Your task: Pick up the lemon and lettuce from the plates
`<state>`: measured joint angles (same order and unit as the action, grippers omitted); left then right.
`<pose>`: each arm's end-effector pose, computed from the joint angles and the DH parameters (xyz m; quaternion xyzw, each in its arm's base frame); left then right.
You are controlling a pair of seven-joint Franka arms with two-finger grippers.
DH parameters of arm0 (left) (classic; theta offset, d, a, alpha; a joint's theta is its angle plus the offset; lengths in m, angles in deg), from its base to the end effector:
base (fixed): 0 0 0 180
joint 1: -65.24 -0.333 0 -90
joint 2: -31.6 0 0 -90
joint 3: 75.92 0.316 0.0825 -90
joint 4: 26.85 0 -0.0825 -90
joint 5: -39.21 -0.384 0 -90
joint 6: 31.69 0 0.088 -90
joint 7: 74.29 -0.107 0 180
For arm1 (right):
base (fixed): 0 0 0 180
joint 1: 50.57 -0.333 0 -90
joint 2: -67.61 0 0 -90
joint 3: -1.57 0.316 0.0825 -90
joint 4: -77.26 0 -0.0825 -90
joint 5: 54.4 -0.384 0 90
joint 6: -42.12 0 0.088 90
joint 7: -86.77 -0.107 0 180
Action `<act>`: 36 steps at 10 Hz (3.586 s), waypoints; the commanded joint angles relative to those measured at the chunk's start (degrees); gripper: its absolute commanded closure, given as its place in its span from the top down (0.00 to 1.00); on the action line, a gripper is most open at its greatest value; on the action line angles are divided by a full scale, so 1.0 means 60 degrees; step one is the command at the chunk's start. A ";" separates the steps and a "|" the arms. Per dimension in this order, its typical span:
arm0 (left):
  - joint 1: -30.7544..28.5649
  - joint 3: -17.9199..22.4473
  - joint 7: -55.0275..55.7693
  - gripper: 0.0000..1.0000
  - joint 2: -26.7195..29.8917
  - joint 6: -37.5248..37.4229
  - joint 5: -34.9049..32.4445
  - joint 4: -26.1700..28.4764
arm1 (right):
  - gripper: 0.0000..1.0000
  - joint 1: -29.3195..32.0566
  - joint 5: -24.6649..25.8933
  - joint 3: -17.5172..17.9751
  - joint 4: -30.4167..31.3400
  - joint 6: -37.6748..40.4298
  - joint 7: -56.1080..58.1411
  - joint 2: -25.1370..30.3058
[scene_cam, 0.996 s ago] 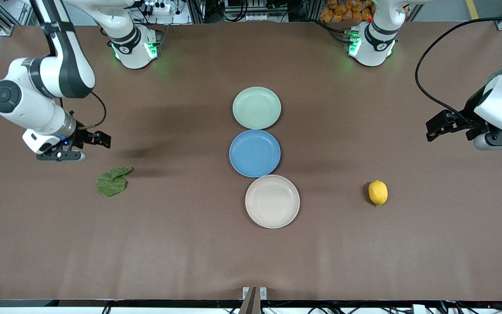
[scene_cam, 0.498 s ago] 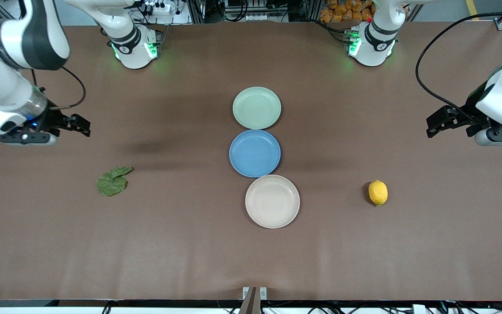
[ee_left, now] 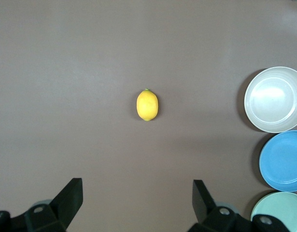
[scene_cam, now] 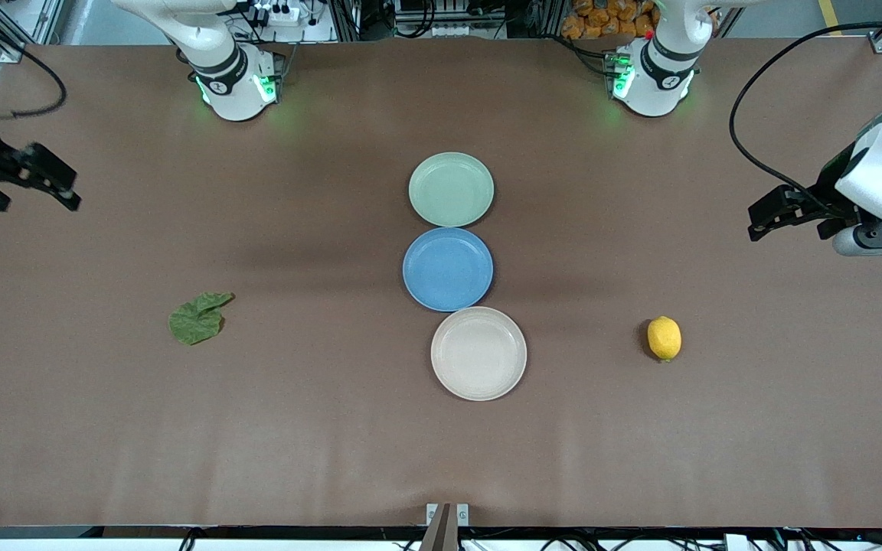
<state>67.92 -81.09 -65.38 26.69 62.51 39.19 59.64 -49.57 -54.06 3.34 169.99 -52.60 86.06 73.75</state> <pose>0.5830 -0.0780 0.6115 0.9996 0.0095 0.0238 0.0072 0.5289 0.0075 0.6677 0.9975 0.0006 0.0709 0.0037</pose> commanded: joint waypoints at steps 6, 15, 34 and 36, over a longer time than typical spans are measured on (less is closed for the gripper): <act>-0.0080 -0.0004 -0.0254 1.00 0.0072 -0.0115 0.0251 0.0072 | 1.00 0.0054 -0.0419 -0.0426 -0.2139 0.1901 0.0103 -0.1244; -0.0139 -0.0004 -0.0268 1.00 -0.0118 -0.0100 0.0237 0.0028 | 1.00 -0.0034 -0.0144 -0.0501 -0.2139 0.1945 0.0089 -0.1273; -0.0139 0.0026 -0.0473 1.00 -0.0119 -0.0115 0.0207 0.0072 | 1.00 -0.0048 -0.0173 -0.0486 -0.2080 0.1989 0.0133 -0.1215; -0.0139 0.0026 -0.0473 1.00 -0.0133 -0.0115 0.0222 0.0072 | 1.00 -0.0092 -0.0158 -0.0486 -0.2080 0.1989 0.0133 -0.1200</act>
<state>67.52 -80.94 -66.97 25.86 62.51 39.30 60.26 -49.73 -55.75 0.34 158.83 -41.81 86.33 66.84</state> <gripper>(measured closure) 0.000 0.000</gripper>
